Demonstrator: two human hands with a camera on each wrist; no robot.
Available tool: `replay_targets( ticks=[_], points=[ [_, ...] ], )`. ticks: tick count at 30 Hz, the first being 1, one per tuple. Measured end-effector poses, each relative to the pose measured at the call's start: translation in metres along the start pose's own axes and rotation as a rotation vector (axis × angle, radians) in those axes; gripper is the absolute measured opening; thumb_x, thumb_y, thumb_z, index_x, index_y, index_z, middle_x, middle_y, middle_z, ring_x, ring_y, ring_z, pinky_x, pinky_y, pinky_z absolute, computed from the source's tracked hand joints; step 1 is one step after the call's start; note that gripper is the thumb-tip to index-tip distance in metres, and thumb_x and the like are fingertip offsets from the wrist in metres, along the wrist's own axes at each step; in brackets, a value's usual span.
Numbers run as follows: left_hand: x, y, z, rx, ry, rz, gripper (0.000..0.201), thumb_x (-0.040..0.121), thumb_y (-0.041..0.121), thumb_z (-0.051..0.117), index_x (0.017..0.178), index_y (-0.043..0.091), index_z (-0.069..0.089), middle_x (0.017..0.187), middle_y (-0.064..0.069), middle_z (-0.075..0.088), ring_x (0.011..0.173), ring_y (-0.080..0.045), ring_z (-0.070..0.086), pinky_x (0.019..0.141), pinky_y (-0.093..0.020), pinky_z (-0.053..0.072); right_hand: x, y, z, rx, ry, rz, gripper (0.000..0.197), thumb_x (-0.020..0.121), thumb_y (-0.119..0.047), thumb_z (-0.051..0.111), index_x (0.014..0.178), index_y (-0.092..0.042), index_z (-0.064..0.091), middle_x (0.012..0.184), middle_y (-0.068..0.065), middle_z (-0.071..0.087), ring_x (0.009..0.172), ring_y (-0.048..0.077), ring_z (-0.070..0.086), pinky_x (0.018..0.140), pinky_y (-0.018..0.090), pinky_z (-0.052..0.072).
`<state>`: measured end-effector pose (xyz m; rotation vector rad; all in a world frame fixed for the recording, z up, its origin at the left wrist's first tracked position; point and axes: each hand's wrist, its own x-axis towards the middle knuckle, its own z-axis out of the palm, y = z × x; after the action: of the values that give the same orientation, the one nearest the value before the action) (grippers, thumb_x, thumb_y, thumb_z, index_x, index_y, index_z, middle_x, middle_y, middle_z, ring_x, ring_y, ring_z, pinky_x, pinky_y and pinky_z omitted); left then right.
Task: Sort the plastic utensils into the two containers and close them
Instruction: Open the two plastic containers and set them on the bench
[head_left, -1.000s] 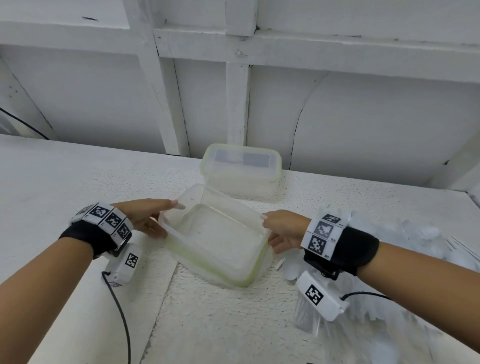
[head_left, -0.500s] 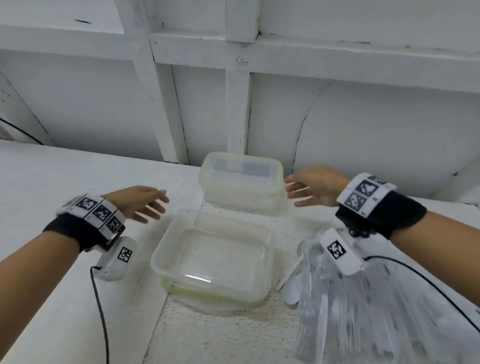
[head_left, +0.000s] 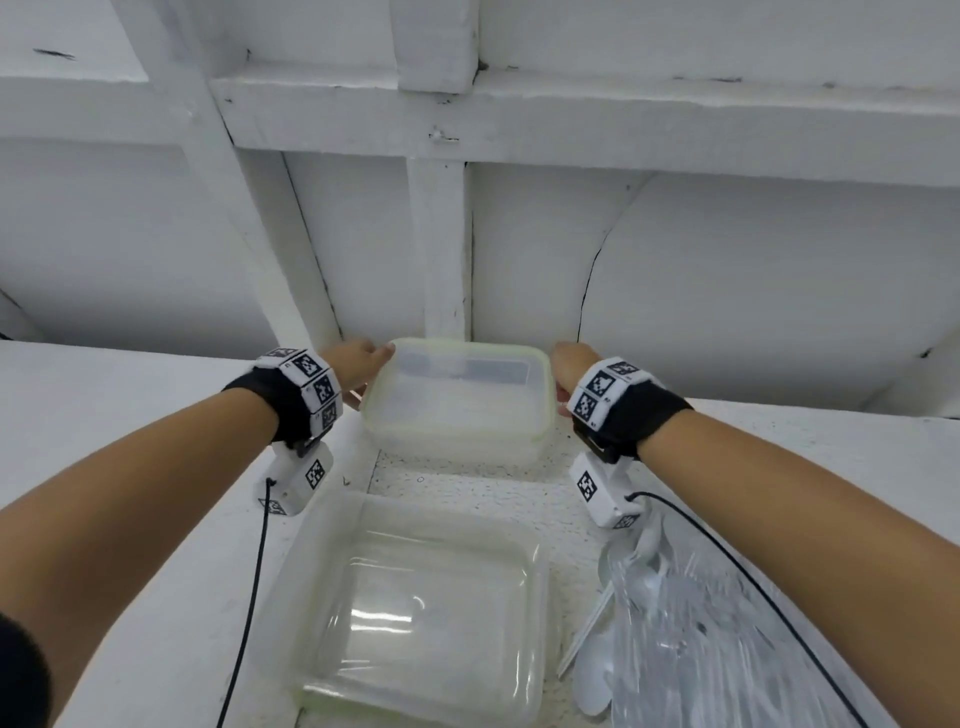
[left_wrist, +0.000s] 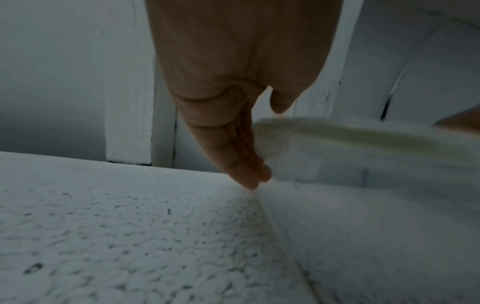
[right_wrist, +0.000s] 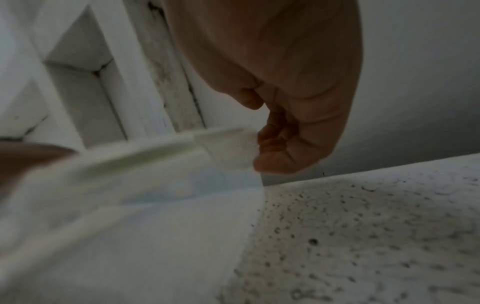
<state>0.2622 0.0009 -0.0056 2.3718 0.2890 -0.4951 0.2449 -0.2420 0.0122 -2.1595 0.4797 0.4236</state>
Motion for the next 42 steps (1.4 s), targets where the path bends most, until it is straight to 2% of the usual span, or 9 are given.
replay_targets(
  ticks=[2,14,20,23,25,29,33,37,42],
  points=[
    [0.004,-0.001,0.004,0.016,0.017,0.012,0.053,0.100,0.043,0.027,0.126,0.002,0.046,0.118,-0.018,0.057,0.100,-0.034,0.061,0.047,-0.026,0.053,0.007,0.002,0.006,0.004,0.042,-0.028,0.037,0.099,-0.003,0.025,0.128,0.013,0.043,0.131,0.029,0.047,0.121,0.039,0.047,0.101,0.039,0.041],
    [0.021,-0.021,0.018,-0.140,0.176,0.035,0.056,0.094,0.054,0.037,0.114,0.007,0.061,0.111,-0.014,0.063,0.100,-0.029,0.059,0.091,-0.037,0.047,0.030,0.012,0.032,0.032,0.177,0.003,0.057,0.104,-0.026,0.012,0.118,0.011,0.053,0.128,0.027,0.052,0.119,0.036,0.049,0.095,0.035,0.037],
    [0.016,-0.018,0.015,0.187,0.213,0.035,0.065,0.093,0.060,0.022,0.096,0.003,0.054,0.100,-0.021,0.062,0.089,-0.033,0.059,0.074,-0.035,0.042,0.027,0.017,0.030,-0.033,0.154,-0.182,0.047,0.102,-0.037,0.023,0.123,-0.001,0.044,0.119,0.017,0.055,0.103,0.033,0.053,0.084,0.035,0.039],
    [0.008,-0.020,0.011,-0.001,0.201,-0.066,0.069,0.094,0.060,0.021,0.122,0.002,0.046,0.117,-0.023,0.056,0.092,-0.036,0.060,0.078,-0.041,0.051,0.021,0.020,0.018,-0.063,-0.011,-0.244,0.047,0.097,-0.045,0.036,0.129,-0.010,0.044,0.114,0.006,0.052,0.105,0.031,0.055,0.088,0.037,0.046],
    [-0.003,-0.025,0.005,-0.223,0.163,-0.176,0.067,0.094,0.058,0.022,0.133,0.007,0.039,0.116,-0.021,0.053,0.081,-0.034,0.060,0.070,-0.042,0.054,0.021,0.016,0.011,-0.108,-0.092,-0.203,0.047,0.098,-0.043,0.037,0.111,-0.001,0.054,0.106,0.015,0.060,0.099,0.036,0.061,0.090,0.048,0.049],
    [-0.034,-0.041,-0.011,-0.352,-0.037,-0.350,0.073,0.088,0.066,0.032,0.115,-0.001,0.046,0.091,-0.018,0.058,0.077,-0.030,0.060,0.063,-0.037,0.052,0.013,0.008,0.009,-0.072,-0.187,-0.118,0.037,0.100,-0.031,0.038,0.100,0.003,0.053,0.075,0.018,0.054,0.079,0.037,0.063,0.083,0.049,0.053],
    [-0.052,-0.051,-0.011,-0.457,-0.266,-0.373,0.057,0.087,0.053,0.052,0.098,-0.003,0.054,0.081,-0.018,0.069,0.071,-0.026,0.069,0.054,-0.034,0.057,-0.001,0.007,0.020,0.057,-0.442,-0.001,0.044,0.101,-0.029,0.035,0.128,0.005,0.038,0.106,0.033,0.059,0.054,0.030,0.066,0.049,0.037,0.058],
    [-0.055,-0.062,-0.007,-0.773,-0.250,-0.336,0.028,0.088,0.020,0.059,0.091,-0.008,0.056,0.069,-0.018,0.069,0.061,-0.022,0.071,0.046,-0.023,0.055,-0.007,0.010,0.028,0.055,-0.534,-0.026,0.038,0.102,-0.026,0.031,0.121,0.005,0.042,0.099,0.027,0.062,0.055,0.025,0.068,0.054,0.036,0.059],
    [-0.056,-0.068,-0.001,-0.797,-0.226,-0.302,0.027,0.089,0.025,0.058,0.097,-0.001,0.056,0.072,-0.014,0.066,0.058,-0.018,0.070,0.047,-0.023,0.056,-0.012,0.012,0.027,0.029,-0.537,-0.063,0.026,0.102,-0.028,0.032,0.093,-0.007,0.046,0.098,0.021,0.064,0.058,0.021,0.068,0.061,0.037,0.059]
  ],
)
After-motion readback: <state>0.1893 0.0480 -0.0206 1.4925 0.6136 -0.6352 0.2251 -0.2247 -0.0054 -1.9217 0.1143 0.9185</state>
